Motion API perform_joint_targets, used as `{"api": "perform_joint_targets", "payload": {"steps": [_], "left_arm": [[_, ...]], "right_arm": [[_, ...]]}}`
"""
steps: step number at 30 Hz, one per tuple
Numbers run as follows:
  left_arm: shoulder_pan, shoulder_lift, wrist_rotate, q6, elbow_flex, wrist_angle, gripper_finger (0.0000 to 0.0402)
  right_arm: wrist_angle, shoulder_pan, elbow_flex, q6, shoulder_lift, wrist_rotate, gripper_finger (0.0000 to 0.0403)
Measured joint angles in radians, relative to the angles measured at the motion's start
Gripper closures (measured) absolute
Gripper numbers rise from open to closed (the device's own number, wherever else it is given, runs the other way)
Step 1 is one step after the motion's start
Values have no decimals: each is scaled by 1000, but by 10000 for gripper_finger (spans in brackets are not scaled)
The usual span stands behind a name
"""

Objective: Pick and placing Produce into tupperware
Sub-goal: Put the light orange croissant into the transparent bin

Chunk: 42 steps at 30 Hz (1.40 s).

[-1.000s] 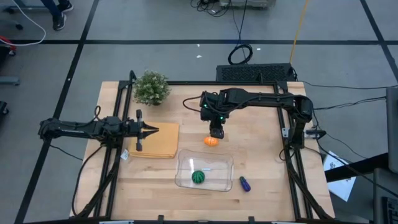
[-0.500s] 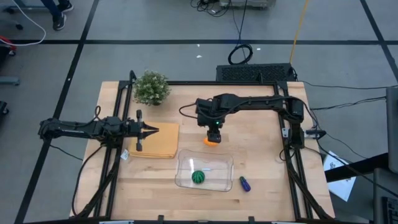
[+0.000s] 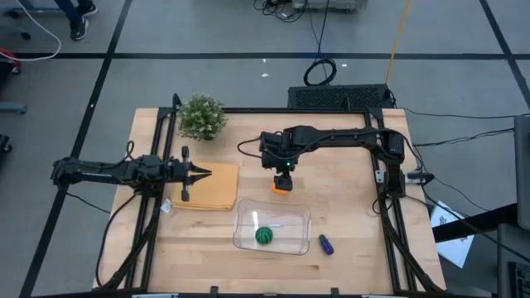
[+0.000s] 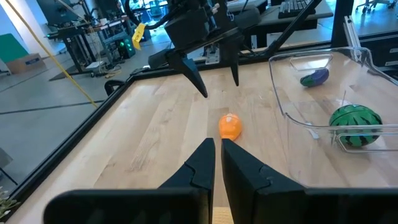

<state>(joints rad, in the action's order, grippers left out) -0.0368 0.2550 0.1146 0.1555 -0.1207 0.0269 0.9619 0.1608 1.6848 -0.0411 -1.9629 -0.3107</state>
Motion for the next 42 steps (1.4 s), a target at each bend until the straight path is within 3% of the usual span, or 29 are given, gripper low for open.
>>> {"api": "perform_joint_targets", "payload": {"steps": [10,23,42], "left_arm": [[0,0,0,0,0,0,369],[0,0,0,1,0,1,369],[0,0,0,1,0,8,369]], "right_arm": [[-22,-26,-23,16,0,70,104],[-131,-26,-140,80,0,105,103],[-152,-34,-156,105,0,127,103]]}}
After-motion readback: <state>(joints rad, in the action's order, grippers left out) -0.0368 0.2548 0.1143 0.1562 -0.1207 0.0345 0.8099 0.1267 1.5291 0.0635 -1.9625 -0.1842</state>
